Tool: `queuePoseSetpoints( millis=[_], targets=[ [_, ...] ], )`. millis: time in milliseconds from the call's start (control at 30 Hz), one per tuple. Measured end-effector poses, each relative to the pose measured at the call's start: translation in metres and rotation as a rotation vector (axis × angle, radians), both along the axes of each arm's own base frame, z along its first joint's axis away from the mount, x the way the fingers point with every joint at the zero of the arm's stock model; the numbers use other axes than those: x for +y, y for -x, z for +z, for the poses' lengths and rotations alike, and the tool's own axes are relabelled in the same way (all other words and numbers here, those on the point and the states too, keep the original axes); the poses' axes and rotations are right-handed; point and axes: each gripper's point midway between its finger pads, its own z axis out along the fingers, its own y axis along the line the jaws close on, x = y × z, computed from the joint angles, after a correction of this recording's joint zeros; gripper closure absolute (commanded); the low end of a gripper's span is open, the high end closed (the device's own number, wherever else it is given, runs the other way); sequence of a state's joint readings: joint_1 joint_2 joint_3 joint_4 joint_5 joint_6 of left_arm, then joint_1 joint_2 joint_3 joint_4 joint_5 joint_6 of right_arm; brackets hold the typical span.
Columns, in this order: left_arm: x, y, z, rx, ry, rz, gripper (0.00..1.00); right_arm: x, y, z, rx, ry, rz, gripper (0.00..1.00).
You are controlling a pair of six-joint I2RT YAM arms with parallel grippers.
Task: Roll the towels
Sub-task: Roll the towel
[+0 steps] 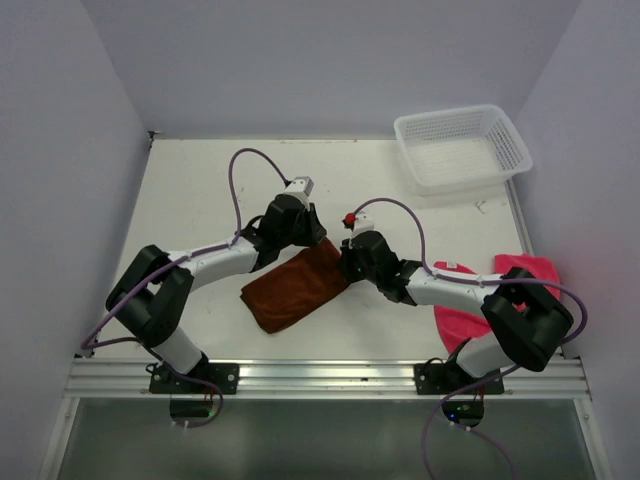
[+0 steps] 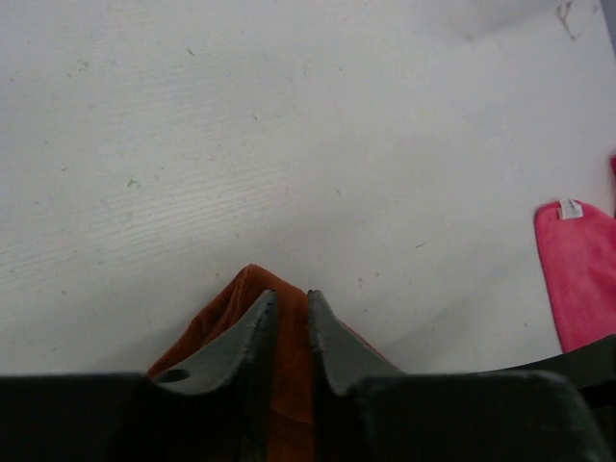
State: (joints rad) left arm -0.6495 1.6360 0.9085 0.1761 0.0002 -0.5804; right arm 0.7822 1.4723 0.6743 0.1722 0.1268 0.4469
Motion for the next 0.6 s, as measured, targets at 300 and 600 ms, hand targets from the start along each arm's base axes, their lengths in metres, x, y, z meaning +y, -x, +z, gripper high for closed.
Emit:
queuePoseSetpoints(
  millis=[300, 600],
  targets=[
    [0.004, 0.024, -0.005, 0.068, 0.048, -0.015, 1.0, -0.02, 0.003, -0.007, -0.085, 0.155, -0.068, 1.0],
    [0.013, 0.042, -0.018, 0.125, 0.053, -0.01, 1.0, -0.006, 0.021, -0.001, -0.262, 0.375, -0.01, 1.0]
  ],
)
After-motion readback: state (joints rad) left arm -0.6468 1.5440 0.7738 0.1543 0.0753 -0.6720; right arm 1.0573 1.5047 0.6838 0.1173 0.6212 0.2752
